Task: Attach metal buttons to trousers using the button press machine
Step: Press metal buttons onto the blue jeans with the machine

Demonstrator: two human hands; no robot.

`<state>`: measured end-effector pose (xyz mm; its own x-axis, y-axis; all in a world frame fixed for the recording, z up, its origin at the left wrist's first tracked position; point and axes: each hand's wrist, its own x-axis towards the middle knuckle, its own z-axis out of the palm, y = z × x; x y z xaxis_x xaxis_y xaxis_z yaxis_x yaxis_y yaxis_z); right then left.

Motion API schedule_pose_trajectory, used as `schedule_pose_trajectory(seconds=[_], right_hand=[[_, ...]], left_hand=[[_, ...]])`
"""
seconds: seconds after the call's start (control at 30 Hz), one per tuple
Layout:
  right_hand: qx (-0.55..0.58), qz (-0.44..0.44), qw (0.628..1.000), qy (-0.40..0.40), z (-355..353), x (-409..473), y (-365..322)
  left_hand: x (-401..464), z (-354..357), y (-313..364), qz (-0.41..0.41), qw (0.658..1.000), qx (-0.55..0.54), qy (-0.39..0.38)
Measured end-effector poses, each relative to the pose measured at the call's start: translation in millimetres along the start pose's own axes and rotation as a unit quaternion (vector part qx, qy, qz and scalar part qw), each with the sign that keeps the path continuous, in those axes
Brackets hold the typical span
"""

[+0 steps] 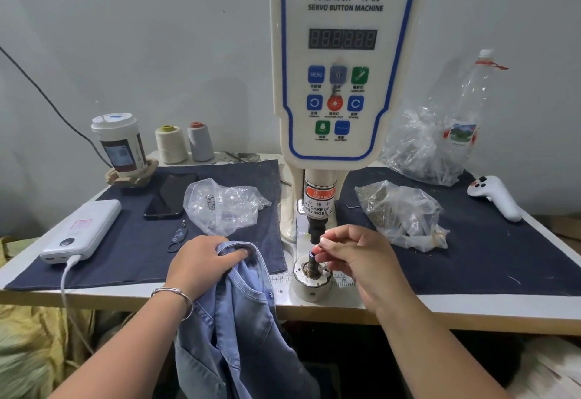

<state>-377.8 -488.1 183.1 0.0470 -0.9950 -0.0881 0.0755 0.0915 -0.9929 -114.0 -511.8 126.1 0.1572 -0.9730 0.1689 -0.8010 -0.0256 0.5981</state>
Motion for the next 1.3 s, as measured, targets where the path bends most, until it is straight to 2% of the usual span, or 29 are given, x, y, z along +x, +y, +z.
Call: schedule_pose_trajectory(seconds=[0.13, 0.4, 0.6, 1.3], right_hand=[[0.017, 0.023, 1.000, -0.009, 1.8, 0.5, -0.9], [0.134, 0.105, 0.985, -0.012, 3.2, -0.3, -5.7], [0.137, 0.142, 0.980, 0.003, 3.0, -2.7, -16.2], [0.156, 0.099, 0.983, 0.007, 2.1, -19.5, -16.9]], left_hand=[[0.8, 0.8, 0.0, 0.004, 1.000, -0.004, 0.001], [1.3, 1.2, -0.1, 0.004, 1.000, -0.012, 0.007], [0.6, 0.4, 0.5, 0.008, 1.000, -0.017, 0.000], [0.0, -0.6, 2.2, 0.007, 1.000, 0.004, -0.002]])
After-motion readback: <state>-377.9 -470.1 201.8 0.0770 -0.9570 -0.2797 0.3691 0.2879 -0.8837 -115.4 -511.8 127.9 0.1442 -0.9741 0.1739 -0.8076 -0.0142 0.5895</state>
